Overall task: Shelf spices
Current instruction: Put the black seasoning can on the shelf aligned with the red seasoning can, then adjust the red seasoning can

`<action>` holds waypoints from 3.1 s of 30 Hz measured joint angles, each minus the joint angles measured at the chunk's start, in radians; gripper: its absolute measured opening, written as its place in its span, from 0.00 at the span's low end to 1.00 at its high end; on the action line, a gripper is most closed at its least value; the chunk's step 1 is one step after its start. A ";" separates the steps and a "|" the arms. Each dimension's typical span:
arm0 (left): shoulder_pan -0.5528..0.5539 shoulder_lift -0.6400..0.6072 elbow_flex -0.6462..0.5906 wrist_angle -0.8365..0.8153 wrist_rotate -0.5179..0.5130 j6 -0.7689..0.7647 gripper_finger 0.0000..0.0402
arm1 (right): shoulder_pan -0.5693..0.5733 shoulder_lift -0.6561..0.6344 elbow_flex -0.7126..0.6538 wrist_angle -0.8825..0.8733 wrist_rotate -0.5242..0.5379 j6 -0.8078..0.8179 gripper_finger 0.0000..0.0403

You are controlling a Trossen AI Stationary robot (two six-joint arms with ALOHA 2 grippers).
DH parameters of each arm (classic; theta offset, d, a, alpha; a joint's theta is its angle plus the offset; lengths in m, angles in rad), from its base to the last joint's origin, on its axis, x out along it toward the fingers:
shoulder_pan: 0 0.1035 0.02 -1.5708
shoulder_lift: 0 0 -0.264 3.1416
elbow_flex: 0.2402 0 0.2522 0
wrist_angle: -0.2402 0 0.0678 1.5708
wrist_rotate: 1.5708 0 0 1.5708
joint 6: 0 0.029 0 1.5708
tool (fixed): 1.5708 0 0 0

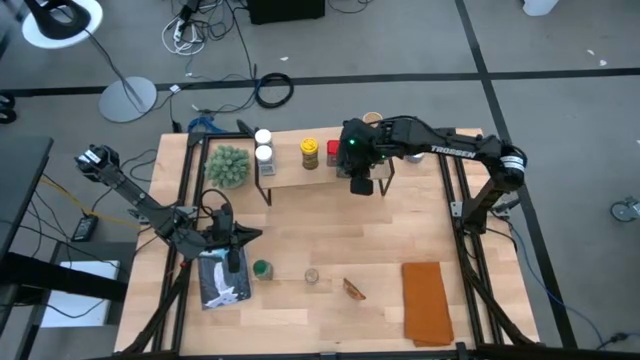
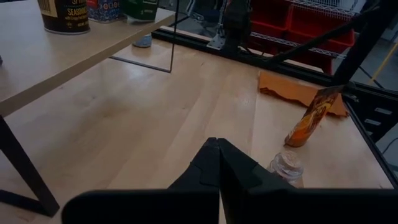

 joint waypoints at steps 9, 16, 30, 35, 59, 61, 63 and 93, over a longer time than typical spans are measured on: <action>0.000 0.000 0.000 0.000 0.000 0.019 0.00 | 0.000 -0.026 -0.001 0.001 0.007 -0.018 0.34; 0.000 0.000 0.000 0.001 0.000 0.019 0.00 | 0.000 -0.027 -0.001 0.010 0.007 -0.017 0.34; 0.000 0.000 0.000 0.001 0.000 0.019 0.00 | 0.000 -0.027 -0.001 0.019 0.007 -0.009 0.34; 0.000 0.000 0.000 0.001 0.001 0.019 0.00 | 0.001 -0.028 -0.001 0.019 0.052 -0.009 0.35; 0.000 0.000 0.000 0.002 0.001 0.019 0.00 | 0.020 -0.087 -0.001 0.018 0.145 0.000 0.61; 0.000 0.000 0.000 0.002 0.001 0.018 0.00 | 0.028 -0.107 -0.001 0.019 0.144 0.001 0.61; 0.000 0.000 0.000 0.001 0.002 0.018 0.00 | 0.039 -0.126 -0.001 0.019 0.143 0.008 0.61; 0.000 0.000 0.000 0.001 0.007 0.016 0.00 | 0.272 -0.564 -0.749 1.042 0.253 0.583 0.61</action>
